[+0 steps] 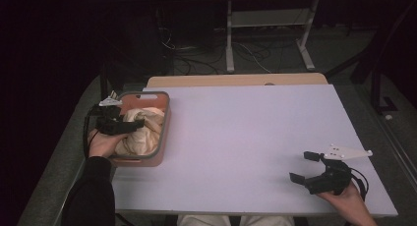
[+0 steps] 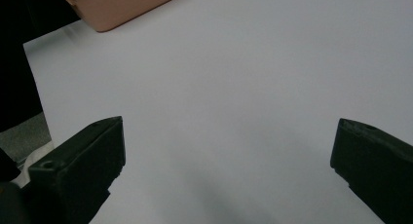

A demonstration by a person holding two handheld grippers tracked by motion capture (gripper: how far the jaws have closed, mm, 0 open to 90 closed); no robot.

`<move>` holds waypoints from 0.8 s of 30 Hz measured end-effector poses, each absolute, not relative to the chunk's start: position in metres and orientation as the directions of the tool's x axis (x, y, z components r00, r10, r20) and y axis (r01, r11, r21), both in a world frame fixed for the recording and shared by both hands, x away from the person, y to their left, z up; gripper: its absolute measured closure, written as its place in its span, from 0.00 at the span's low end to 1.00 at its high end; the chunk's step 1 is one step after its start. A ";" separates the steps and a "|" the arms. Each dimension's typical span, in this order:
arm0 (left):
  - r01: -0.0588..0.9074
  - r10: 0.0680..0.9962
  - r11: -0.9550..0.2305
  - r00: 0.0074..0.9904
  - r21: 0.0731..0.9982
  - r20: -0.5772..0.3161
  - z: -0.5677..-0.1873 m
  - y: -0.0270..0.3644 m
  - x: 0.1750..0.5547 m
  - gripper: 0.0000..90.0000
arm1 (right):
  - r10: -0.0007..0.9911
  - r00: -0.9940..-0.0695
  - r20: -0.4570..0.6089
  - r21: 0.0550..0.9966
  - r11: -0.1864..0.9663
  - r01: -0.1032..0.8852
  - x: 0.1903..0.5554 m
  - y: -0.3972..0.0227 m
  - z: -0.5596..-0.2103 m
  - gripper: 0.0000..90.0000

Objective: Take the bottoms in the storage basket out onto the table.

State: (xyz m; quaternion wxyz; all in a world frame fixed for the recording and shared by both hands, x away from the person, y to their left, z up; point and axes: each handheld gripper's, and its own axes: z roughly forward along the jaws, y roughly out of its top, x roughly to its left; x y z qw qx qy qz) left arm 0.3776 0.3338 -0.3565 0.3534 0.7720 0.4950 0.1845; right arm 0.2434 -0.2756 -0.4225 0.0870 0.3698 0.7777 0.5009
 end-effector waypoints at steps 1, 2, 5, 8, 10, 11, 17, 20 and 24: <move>0.635 0.895 -0.264 0.441 0.726 -0.060 -0.356 0.334 0.378 0.51 | 0.661 -0.712 0.236 0.844 0.223 0.487 0.243 -0.275 -0.422 0.00; 0.635 0.895 -0.264 0.441 0.726 -0.060 -0.356 0.334 0.378 0.54 | 0.661 -0.712 0.236 0.844 0.223 0.487 0.243 -0.275 -0.422 0.00; 0.643 0.899 -0.279 0.436 0.713 -0.040 -0.352 0.330 0.379 0.64 | 0.662 -0.712 0.237 0.845 0.221 0.487 0.243 -0.275 -0.422 0.00; 0.651 0.904 -0.282 0.426 0.705 -0.032 -0.349 0.327 0.380 0.69 | 0.663 -0.710 0.236 0.847 0.218 0.485 0.243 -0.275 -0.422 0.00; 0.656 0.906 -0.287 0.422 0.698 -0.024 -0.346 0.325 0.380 0.72 | 0.666 -0.706 0.240 0.849 0.209 0.486 0.242 -0.276 -0.422 0.00; 0.662 0.908 -0.285 0.417 0.693 -0.025 -0.343 0.323 0.381 0.74 | 0.668 -0.704 0.242 0.851 0.203 0.485 0.241 -0.276 -0.422 0.00; 0.676 0.913 -0.260 0.405 0.689 -0.053 -0.338 0.327 0.382 0.76 | 0.688 -0.683 0.244 0.850 0.188 0.492 0.242 -0.279 -0.422 0.00; 0.685 0.918 -0.233 0.390 0.690 -0.077 -0.335 0.331 0.381 0.76 | 0.694 -0.677 0.247 0.852 0.177 0.492 0.242 -0.281 -0.422 0.00; 0.692 0.921 -0.212 0.377 0.690 -0.096 -0.330 0.338 0.379 0.77 | 0.699 -0.672 0.246 0.854 0.171 0.492 0.241 -0.283 -0.421 0.00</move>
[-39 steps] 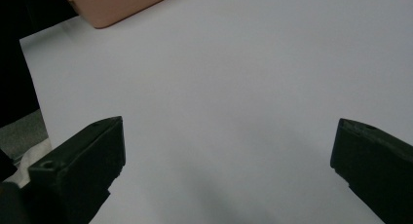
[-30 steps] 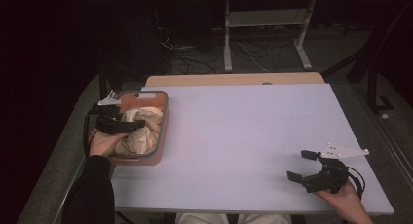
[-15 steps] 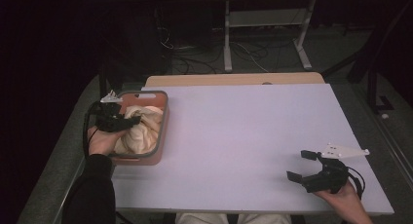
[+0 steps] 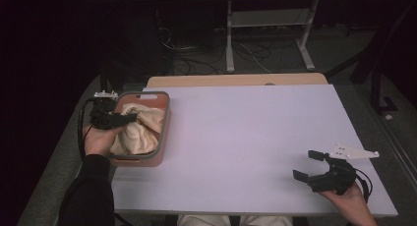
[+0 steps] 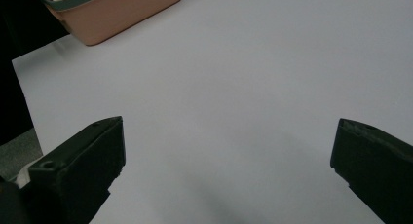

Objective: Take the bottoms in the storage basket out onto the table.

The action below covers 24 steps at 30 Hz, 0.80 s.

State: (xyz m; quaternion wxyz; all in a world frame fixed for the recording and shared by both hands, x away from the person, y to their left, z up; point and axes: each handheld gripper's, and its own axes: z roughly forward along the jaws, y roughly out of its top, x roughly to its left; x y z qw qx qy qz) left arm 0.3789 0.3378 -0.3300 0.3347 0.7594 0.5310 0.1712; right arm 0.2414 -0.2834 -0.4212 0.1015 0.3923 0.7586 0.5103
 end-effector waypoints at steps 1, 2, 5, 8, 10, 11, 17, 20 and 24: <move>0.691 0.923 -0.209 0.373 0.692 -0.094 -0.329 0.339 0.378 0.77 | 0.699 -0.672 0.245 0.854 0.173 0.491 0.241 -0.283 -0.421 0.00; 0.690 0.925 -0.205 0.369 0.694 -0.093 -0.327 0.340 0.378 0.77 | 0.699 -0.672 0.245 0.854 0.173 0.491 0.241 -0.283 -0.421 0.00; 0.695 0.928 -0.189 0.358 0.694 -0.106 -0.322 0.344 0.376 0.77 | 0.698 -0.674 0.242 0.855 0.174 0.488 0.241 -0.283 -0.421 0.00; 0.697 0.929 -0.185 0.353 0.692 -0.107 -0.315 0.346 0.376 0.77 | 0.698 -0.673 0.243 0.855 0.173 0.489 0.241 -0.283 -0.420 0.00; 0.696 0.930 -0.186 0.353 0.693 -0.104 -0.311 0.346 0.375 0.77 | 0.698 -0.673 0.246 0.855 0.171 0.490 0.241 -0.283 -0.420 0.00; 0.695 0.930 -0.186 0.353 0.694 -0.104 -0.309 0.347 0.375 0.77 | 0.698 -0.672 0.246 0.855 0.170 0.490 0.241 -0.283 -0.420 0.00; 0.691 0.932 -0.169 0.344 0.702 -0.114 -0.297 0.349 0.375 0.78 | 0.700 -0.671 0.245 0.857 0.168 0.487 0.241 -0.284 -0.420 0.00; 0.687 0.932 -0.168 0.344 0.707 -0.113 -0.292 0.350 0.374 0.78 | 0.696 -0.675 0.245 0.856 0.172 0.488 0.241 -0.283 -0.420 0.00; 0.681 0.931 -0.171 0.349 0.713 -0.110 -0.285 0.350 0.372 0.78 | 0.694 -0.678 0.244 0.855 0.176 0.487 0.241 -0.283 -0.420 0.00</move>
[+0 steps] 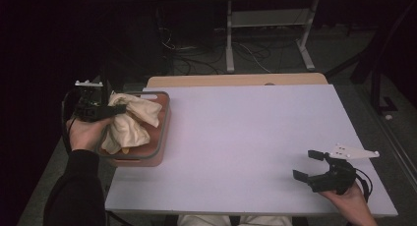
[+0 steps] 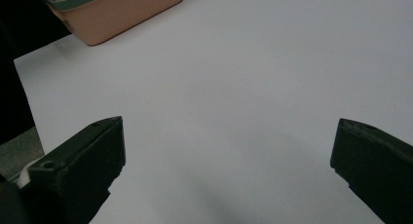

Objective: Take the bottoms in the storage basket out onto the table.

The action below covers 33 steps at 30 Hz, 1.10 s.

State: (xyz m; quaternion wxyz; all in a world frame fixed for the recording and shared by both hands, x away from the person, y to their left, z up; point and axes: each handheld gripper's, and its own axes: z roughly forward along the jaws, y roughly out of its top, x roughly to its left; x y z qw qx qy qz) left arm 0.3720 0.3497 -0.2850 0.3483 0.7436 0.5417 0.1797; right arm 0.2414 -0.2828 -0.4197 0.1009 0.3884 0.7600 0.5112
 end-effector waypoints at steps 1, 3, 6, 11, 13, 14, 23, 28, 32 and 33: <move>0.679 0.930 -0.175 0.352 0.713 -0.108 -0.283 0.350 0.372 0.78 | 0.693 -0.679 0.244 0.856 0.175 0.487 0.241 -0.283 -0.420 0.00; 0.678 0.929 -0.173 0.353 0.714 -0.111 -0.281 0.349 0.371 0.78 | 0.694 -0.676 0.246 0.855 0.172 0.489 0.241 -0.283 -0.420 0.00; 0.677 0.928 -0.177 0.357 0.715 -0.109 -0.275 0.349 0.371 0.78 | 0.697 -0.673 0.247 0.857 0.168 0.488 0.242 -0.284 -0.420 0.00; 0.679 0.927 -0.179 0.359 0.712 -0.109 -0.266 0.346 0.370 0.78 | 0.697 -0.674 0.246 0.855 0.172 0.490 0.242 -0.284 -0.420 0.00; 0.676 0.925 -0.184 0.364 0.714 -0.106 -0.261 0.346 0.370 0.78 | 0.696 -0.675 0.245 0.854 0.174 0.490 0.242 -0.284 -0.420 0.00; 0.673 0.924 -0.186 0.367 0.716 -0.105 -0.259 0.345 0.369 0.78 | 0.696 -0.675 0.245 0.854 0.175 0.490 0.242 -0.284 -0.421 0.00; 0.651 0.914 -0.171 0.385 0.740 -0.127 -0.238 0.343 0.365 0.78 | 0.696 -0.673 0.249 0.852 0.172 0.494 0.243 -0.284 -0.421 0.00; 0.652 0.911 -0.149 0.383 0.744 -0.153 -0.227 0.341 0.365 0.78 | 0.694 -0.676 0.248 0.853 0.174 0.492 0.243 -0.284 -0.421 0.00; 0.648 0.897 -0.129 0.400 0.751 -0.191 -0.219 0.339 0.364 0.78 | 0.693 -0.676 0.250 0.853 0.174 0.493 0.243 -0.284 -0.421 0.00; 0.647 0.892 -0.124 0.405 0.752 -0.202 -0.216 0.338 0.364 0.78 | 0.692 -0.677 0.250 0.853 0.174 0.493 0.243 -0.284 -0.421 0.00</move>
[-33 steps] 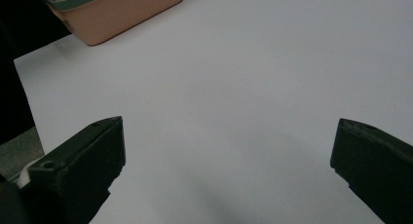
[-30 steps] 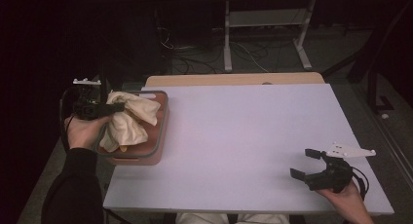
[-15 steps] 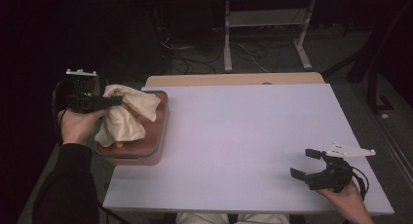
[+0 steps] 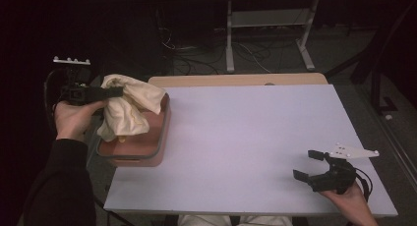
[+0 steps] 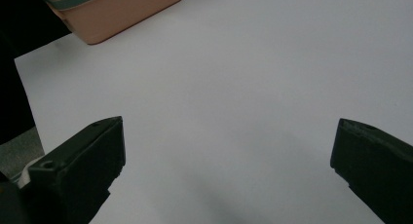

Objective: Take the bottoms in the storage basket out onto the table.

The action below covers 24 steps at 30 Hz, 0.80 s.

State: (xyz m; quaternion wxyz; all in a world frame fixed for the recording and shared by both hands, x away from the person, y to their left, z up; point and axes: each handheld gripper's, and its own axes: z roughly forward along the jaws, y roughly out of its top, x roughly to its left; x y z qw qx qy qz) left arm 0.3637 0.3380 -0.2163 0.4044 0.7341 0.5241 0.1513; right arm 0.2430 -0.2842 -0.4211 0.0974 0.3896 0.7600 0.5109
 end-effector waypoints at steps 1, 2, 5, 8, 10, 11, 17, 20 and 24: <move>0.647 0.892 -0.124 0.405 0.752 -0.202 -0.216 0.338 0.364 0.78 | 0.692 -0.677 0.250 0.853 0.174 0.493 0.243 -0.284 -0.421 0.00; 0.648 0.891 -0.121 0.405 0.752 -0.205 -0.214 0.336 0.364 0.78 | 0.692 -0.678 0.250 0.853 0.175 0.493 0.243 -0.284 -0.421 0.00; 0.650 0.888 -0.127 0.411 0.749 -0.206 -0.209 0.332 0.364 0.78 | 0.691 -0.678 0.250 0.852 0.175 0.493 0.243 -0.284 -0.421 0.00; 0.645 0.880 -0.147 0.431 0.750 -0.199 -0.204 0.326 0.364 0.78 | 0.691 -0.679 0.249 0.852 0.176 0.492 0.243 -0.284 -0.421 0.00; 0.643 0.876 -0.155 0.441 0.750 -0.196 -0.202 0.321 0.364 0.78 | 0.690 -0.679 0.248 0.851 0.179 0.493 0.243 -0.284 -0.421 0.00; 0.642 0.874 -0.161 0.446 0.750 -0.194 -0.201 0.319 0.364 0.78 | 0.690 -0.679 0.248 0.851 0.179 0.493 0.243 -0.284 -0.421 0.00; 0.637 0.857 -0.178 0.475 0.750 -0.200 -0.197 0.309 0.366 0.78 | 0.692 -0.677 0.250 0.853 0.174 0.492 0.243 -0.285 -0.421 0.00; 0.634 0.850 -0.185 0.487 0.751 -0.202 -0.196 0.303 0.366 0.78 | 0.689 -0.680 0.250 0.851 0.178 0.493 0.244 -0.284 -0.421 0.00; 0.621 0.839 -0.194 0.507 0.760 -0.200 -0.193 0.293 0.365 0.78 | 0.688 -0.681 0.251 0.850 0.179 0.495 0.243 -0.284 -0.421 0.00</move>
